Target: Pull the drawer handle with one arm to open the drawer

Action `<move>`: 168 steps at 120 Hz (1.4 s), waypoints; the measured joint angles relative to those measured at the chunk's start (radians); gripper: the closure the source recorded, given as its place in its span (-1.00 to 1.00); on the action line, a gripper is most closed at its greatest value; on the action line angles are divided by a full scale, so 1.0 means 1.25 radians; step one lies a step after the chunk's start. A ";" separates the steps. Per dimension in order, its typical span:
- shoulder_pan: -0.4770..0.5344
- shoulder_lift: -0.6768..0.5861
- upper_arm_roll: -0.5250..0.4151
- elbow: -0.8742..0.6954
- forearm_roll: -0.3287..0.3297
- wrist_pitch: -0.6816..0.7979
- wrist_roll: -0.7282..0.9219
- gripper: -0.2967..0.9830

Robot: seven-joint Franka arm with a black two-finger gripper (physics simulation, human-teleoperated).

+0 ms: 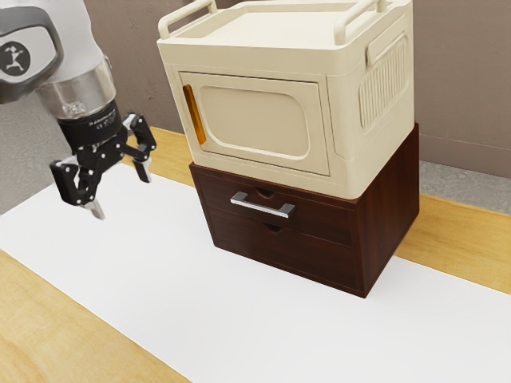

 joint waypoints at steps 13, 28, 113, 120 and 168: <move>0.003 -0.001 0.000 -0.012 0.003 0.019 -0.003 -0.54; -0.002 -0.001 0.003 -0.012 0.007 0.029 -0.005 -0.54; -0.123 0.064 0.009 -0.163 -0.055 0.471 -0.010 -0.54; -0.123 0.056 0.008 -0.179 -0.056 0.492 -0.010 -0.54; -0.113 0.054 0.008 -0.246 -0.063 0.592 -0.010 -0.54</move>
